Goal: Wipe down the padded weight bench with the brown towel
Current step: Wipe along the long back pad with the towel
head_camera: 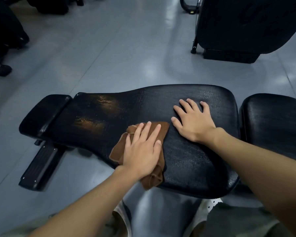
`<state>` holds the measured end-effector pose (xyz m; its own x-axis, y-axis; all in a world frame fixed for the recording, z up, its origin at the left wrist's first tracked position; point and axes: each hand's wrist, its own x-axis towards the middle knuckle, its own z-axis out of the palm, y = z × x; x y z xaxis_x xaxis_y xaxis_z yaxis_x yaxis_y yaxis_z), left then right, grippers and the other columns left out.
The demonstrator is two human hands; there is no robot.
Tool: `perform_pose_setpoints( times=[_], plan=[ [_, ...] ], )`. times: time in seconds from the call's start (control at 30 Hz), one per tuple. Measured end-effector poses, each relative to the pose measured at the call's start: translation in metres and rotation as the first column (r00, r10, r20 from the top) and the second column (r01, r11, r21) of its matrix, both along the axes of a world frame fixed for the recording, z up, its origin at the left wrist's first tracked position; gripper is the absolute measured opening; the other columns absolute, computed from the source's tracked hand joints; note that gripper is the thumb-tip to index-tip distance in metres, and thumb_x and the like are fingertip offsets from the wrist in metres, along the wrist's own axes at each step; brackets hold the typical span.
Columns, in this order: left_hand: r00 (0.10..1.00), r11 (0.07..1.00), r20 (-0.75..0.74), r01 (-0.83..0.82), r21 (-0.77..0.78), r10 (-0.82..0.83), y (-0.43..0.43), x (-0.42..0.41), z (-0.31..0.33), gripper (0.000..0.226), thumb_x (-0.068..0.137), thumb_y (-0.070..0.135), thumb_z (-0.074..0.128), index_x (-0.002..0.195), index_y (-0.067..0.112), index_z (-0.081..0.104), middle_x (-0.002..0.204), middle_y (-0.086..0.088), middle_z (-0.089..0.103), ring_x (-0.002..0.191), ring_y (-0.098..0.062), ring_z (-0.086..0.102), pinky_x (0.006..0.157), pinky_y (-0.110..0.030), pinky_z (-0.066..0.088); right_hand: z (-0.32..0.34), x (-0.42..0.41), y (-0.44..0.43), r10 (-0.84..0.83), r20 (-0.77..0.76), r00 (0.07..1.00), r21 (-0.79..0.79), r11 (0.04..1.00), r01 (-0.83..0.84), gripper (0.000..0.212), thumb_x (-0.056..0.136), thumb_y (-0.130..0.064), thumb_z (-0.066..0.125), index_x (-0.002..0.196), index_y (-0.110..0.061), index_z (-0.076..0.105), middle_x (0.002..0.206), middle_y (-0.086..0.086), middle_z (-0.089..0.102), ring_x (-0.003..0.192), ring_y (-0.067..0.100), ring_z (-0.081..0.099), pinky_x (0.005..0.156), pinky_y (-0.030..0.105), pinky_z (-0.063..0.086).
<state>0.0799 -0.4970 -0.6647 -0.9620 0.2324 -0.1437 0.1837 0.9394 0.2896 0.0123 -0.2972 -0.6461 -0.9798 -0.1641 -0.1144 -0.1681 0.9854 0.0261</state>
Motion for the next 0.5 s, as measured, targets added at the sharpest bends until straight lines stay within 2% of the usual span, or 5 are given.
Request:
perform_pose_setpoints(
  times=[0.1,0.27,0.5],
  plan=[
    [1.000,1.000,0.001,-0.009,0.016,0.009,0.007,-0.030,-0.002,0.053,0.103,0.045,0.019,0.155,0.042,0.007,0.165,0.010,0.002,0.151,-0.012,-0.007,0.120,-0.053,0.009,-0.002,0.000,-0.001,0.011,-0.021,1.000,0.056,0.998,-0.010,0.066,0.096,-0.059,0.012,0.152,-0.027,0.024,0.164,0.003,0.014,0.151,0.025,0.007,0.116,0.058,0.004],
    [0.998,0.997,0.038,-0.055,0.059,0.053,0.022,-0.092,-0.002,0.053,0.103,0.045,0.018,0.155,0.042,0.008,0.165,0.010,0.002,0.151,-0.012,-0.007,0.119,-0.055,0.004,-0.003,0.001,-0.003,0.011,-0.028,1.000,0.042,0.999,-0.010,0.067,0.096,-0.058,0.011,0.153,-0.026,0.023,0.165,0.004,0.012,0.151,0.025,0.004,0.117,0.059,0.002],
    [0.995,0.995,0.048,-0.087,0.051,0.085,0.039,-0.164,-0.004,0.054,0.102,0.044,0.017,0.155,0.040,0.010,0.166,0.006,0.005,0.151,-0.017,-0.003,0.119,-0.057,0.005,-0.006,-0.001,-0.003,0.009,-0.046,0.999,0.013,1.000,-0.009,0.067,0.095,-0.058,0.013,0.152,-0.025,0.026,0.164,0.004,0.014,0.151,0.027,0.004,0.116,0.060,0.001]
  ],
)
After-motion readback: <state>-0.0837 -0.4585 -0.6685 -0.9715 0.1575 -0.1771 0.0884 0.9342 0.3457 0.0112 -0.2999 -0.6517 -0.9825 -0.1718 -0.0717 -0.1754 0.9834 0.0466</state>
